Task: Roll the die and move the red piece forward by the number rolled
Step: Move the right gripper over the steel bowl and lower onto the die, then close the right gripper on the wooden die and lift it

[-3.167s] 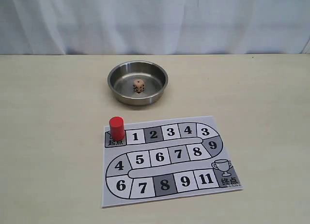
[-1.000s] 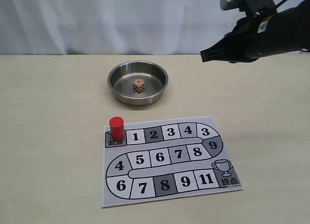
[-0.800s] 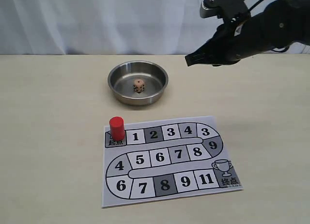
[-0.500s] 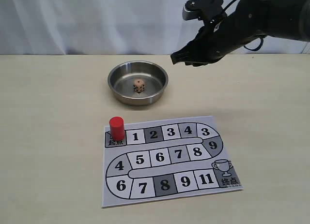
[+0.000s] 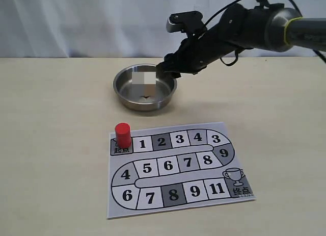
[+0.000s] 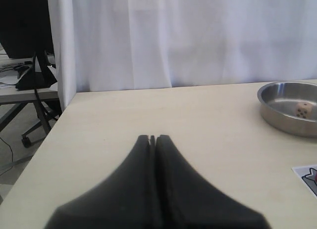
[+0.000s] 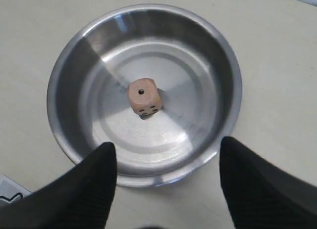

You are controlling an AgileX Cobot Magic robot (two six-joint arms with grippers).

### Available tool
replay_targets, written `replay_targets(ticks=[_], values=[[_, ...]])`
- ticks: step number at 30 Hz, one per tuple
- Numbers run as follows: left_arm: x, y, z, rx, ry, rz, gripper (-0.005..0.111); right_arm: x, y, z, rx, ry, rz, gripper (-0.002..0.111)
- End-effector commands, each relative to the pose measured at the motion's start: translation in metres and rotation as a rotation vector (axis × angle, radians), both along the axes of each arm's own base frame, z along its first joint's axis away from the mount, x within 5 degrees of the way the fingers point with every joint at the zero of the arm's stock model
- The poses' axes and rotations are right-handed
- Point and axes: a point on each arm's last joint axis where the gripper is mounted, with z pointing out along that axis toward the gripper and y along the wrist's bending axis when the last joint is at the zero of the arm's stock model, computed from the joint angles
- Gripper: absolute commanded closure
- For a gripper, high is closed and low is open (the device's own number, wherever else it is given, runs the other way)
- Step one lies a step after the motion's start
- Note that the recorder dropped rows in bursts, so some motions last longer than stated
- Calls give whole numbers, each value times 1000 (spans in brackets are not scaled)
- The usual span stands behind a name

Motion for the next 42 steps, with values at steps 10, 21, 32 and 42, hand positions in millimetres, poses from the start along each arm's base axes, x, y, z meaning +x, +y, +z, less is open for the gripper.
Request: replay_targets(ticks=[10, 21, 32, 42], values=[[0, 0, 4, -11, -25, -2, 107, 26, 59, -14, -124, -17, 19, 50], [0, 0, 4, -11, -25, -2, 107, 47, 72, -57, -87, -79, -6, 50], [0, 0, 3, -12, -22, -2, 107, 48, 72, -84, -88, -36, -27, 50], [0, 0, 3, -12, -22, -2, 107, 50, 73, -82, -56, -48, -60, 50]])
